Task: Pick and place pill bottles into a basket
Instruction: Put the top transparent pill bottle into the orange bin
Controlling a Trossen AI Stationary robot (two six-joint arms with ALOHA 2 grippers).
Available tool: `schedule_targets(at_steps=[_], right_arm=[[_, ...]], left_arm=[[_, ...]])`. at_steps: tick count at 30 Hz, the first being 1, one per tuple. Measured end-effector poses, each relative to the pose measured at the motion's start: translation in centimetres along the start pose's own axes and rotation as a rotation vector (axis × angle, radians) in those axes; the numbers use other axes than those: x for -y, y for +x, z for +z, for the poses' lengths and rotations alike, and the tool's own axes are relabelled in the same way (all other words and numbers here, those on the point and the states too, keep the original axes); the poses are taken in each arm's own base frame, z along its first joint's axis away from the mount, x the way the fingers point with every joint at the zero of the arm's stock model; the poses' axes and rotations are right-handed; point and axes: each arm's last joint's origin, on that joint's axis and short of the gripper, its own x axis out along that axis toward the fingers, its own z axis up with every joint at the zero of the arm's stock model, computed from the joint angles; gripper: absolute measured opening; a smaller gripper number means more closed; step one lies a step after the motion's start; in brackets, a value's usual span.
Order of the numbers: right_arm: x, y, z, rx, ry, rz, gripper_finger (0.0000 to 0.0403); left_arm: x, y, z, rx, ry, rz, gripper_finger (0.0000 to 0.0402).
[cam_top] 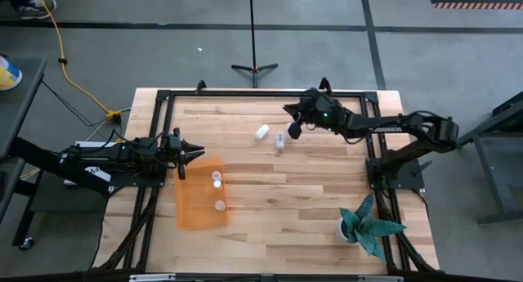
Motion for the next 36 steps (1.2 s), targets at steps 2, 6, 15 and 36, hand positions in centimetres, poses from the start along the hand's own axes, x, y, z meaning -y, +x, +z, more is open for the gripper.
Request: schedule_targets(at_steps=[2,6,15,36], right_arm=[[0.0,0.4,0.1,-0.075,0.038,0.006,0.0059],[0.2,1.1,0.5,-0.225,0.129,-0.097,0.0129],[2.1,3.3,-1.0,-0.533,0.434,-0.195,0.0239],[0.2,6.1,-6.4,-0.663,0.578,-0.423,0.0233]], left_arm=[[0.0,0.0,0.0,0.0,0.0,0.0,0.0108],[0.0,0.0,0.0,-0.002,0.001,0.0,0.0108],[0.0,0.0,-0.2,-0.024,0.006,0.003,0.0108],[0.0,0.0,-0.2,-0.025,0.005,0.003,0.0108]])
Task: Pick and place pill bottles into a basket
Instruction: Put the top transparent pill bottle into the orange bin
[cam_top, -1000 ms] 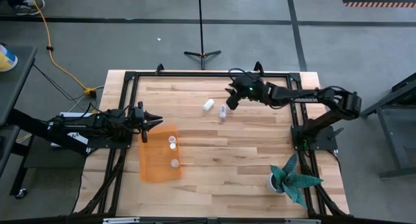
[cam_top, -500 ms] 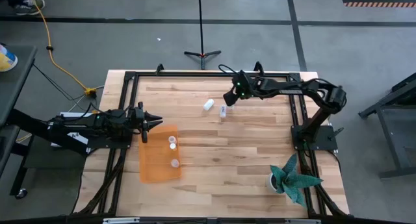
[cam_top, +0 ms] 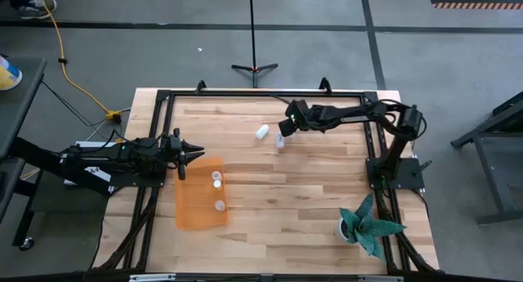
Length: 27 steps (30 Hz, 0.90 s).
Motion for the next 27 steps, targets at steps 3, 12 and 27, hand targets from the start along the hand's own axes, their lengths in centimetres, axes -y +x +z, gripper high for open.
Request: schedule_targets(at_steps=[3,12,27], right_arm=[[-0.2,0.9,-0.5,-0.013,0.02,-0.001,0.0229],[-0.4,1.4,-0.9,-0.034,0.018,0.0,0.0227],[-0.2,0.1,0.9,-0.052,0.097,-0.068,0.0217]], left_arm=[[0.0,0.0,0.0,0.0,0.001,0.0,0.0108],[0.0,0.0,0.0,0.0,0.001,0.0,0.0108],[0.0,0.0,0.0,0.0,0.001,0.0,0.0108]])
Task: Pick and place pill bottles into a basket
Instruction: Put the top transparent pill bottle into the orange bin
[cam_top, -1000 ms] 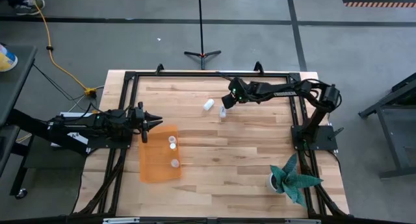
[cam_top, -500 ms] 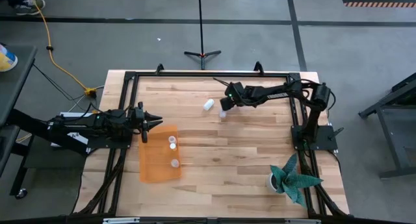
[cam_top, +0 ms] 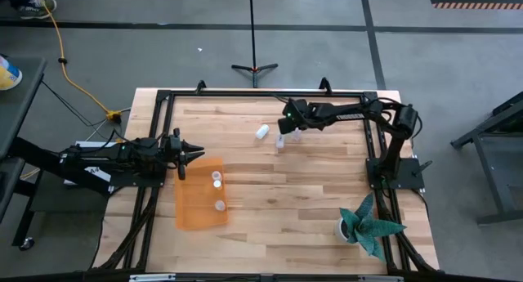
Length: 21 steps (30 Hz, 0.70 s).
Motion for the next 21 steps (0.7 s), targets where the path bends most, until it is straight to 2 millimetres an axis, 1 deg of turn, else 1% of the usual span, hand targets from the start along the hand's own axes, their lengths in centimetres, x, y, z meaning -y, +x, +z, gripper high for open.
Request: schedule_targets(at_steps=[4,8,14,19,21], right_arm=[[-0.2,-1.4,0.5,0.024,0.019,-0.144,0.0209],[-1.1,-2.4,0.1,0.023,0.053,-0.168,0.0205],[-1.9,-2.7,-1.2,0.007,0.113,-0.158,0.0206],[-1.8,-3.2,-2.3,0.011,0.141,-0.229,0.0202],[-2.0,-2.8,-2.5,0.016,0.159,-0.217,0.02]], left_arm=[[0.0,0.0,0.0,0.0,0.0,0.0,0.0108],[0.0,0.0,0.0,0.0,0.0,0.0,0.0108],[0.0,0.0,0.0,0.0,0.0,0.0,0.0108],[0.0,0.0,0.0,-0.001,0.0,-0.01,0.0108],[0.1,0.0,0.0,-0.002,0.0,-0.02,0.0108]])
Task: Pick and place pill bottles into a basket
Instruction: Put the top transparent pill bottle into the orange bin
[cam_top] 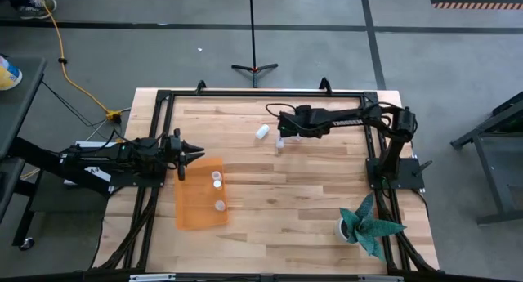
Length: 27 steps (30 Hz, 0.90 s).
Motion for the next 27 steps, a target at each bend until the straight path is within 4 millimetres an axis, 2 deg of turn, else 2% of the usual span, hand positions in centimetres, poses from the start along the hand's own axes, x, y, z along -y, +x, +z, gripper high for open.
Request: schedule_targets(at_steps=[7,16,27], right_arm=[[-0.3,2.0,-1.3,0.001,0.062,-0.002,0.0201],[-1.0,3.9,-1.8,-0.001,0.068,0.004,0.02],[-0.7,4.5,-0.9,-0.019,0.046,0.0,0.0195]], left_arm=[[0.0,0.0,0.0,0.0,0.0,-0.003,0.0108],[0.0,0.0,0.0,0.0,0.0,-0.003,0.0108],[0.0,0.0,0.0,0.0,0.0,-0.003,0.0108]])
